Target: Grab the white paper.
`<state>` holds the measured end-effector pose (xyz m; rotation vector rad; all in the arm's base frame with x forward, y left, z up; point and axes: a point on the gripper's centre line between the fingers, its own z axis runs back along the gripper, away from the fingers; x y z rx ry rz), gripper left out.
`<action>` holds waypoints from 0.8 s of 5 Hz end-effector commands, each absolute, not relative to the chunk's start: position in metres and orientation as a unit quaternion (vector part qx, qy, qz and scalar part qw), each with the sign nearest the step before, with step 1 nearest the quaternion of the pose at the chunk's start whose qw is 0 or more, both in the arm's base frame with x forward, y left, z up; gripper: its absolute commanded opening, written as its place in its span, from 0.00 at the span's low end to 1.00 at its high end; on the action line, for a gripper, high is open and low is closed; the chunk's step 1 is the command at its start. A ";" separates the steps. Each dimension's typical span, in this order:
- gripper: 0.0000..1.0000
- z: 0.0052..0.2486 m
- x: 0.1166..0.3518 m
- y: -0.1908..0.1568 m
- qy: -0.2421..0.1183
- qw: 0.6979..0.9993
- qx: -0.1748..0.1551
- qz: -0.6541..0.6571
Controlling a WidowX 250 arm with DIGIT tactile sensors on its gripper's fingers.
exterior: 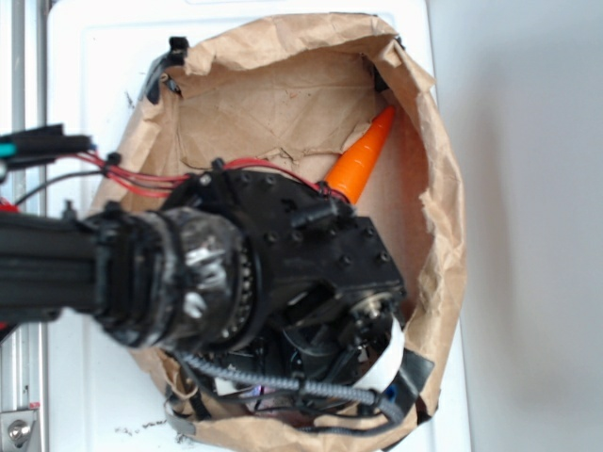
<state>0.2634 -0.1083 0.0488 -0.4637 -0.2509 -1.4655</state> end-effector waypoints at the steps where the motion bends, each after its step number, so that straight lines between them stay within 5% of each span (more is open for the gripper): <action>1: 0.00 0.062 0.254 -0.125 -0.127 0.708 -0.204 -0.664; 4: 0.00 0.063 0.260 -0.120 -0.152 0.719 -0.183 -0.653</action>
